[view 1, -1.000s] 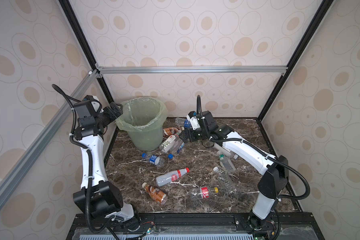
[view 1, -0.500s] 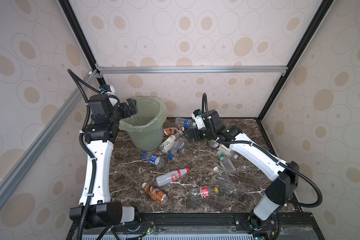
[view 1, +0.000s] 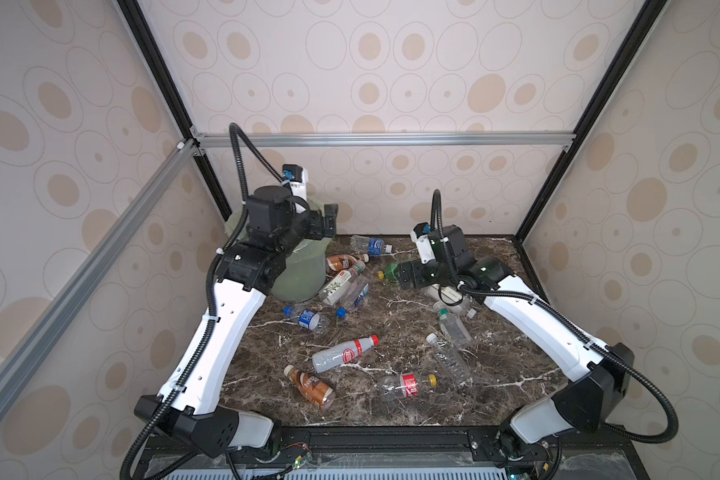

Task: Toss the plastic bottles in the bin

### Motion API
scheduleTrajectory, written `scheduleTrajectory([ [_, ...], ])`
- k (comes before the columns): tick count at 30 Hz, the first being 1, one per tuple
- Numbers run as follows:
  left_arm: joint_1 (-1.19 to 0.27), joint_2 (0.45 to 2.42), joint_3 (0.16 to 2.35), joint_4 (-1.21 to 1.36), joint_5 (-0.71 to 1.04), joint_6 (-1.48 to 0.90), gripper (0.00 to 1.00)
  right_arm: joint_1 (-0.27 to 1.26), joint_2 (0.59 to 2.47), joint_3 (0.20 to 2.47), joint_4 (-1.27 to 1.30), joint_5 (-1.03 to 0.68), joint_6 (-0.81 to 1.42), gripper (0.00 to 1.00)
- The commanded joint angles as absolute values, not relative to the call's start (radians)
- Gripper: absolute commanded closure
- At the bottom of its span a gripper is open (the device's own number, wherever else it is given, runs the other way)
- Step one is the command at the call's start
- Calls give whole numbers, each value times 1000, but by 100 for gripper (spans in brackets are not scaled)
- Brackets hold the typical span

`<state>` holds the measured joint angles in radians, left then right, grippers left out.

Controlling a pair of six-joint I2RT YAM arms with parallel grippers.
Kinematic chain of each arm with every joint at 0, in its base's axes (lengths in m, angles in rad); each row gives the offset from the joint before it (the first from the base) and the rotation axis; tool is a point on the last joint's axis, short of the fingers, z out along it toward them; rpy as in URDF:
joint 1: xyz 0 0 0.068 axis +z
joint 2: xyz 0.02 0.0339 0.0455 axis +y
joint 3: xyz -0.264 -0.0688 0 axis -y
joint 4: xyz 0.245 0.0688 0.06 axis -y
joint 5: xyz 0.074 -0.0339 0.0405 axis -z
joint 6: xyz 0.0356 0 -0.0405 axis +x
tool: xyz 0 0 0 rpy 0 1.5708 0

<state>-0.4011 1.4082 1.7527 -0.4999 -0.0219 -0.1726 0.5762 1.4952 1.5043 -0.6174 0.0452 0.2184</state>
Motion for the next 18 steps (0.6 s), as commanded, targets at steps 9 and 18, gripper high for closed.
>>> scheduleTrajectory([
  [9,-742,1655,1863,-470,-314,55,1,392,1325,1316,-669,63,248,0],
  [18,-802,1822,1924,-452,-388,122,1,287,1265,1165,-661,60,290,0],
])
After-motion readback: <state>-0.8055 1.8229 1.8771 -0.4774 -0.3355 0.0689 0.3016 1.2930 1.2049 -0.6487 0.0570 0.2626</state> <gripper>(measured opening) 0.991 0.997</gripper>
